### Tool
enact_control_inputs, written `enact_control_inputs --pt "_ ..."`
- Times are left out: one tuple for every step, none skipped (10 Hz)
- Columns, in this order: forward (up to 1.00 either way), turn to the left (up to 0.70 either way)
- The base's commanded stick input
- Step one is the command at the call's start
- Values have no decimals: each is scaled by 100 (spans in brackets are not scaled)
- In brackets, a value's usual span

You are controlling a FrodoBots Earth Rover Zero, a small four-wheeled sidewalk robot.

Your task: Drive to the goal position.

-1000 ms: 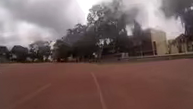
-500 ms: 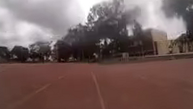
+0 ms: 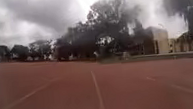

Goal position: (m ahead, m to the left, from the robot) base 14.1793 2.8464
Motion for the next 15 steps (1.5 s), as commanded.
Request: enact_control_inputs --pt "70 0" --pt "70 0" --pt "70 0" --pt "70 0" --pt "70 0" --pt "70 0" --pt "70 0" --pt "70 0" --pt "70 0" --pt "70 0" --pt "70 0" --pt "70 0" --pt "70 0" --pt "70 0" --pt "70 0"
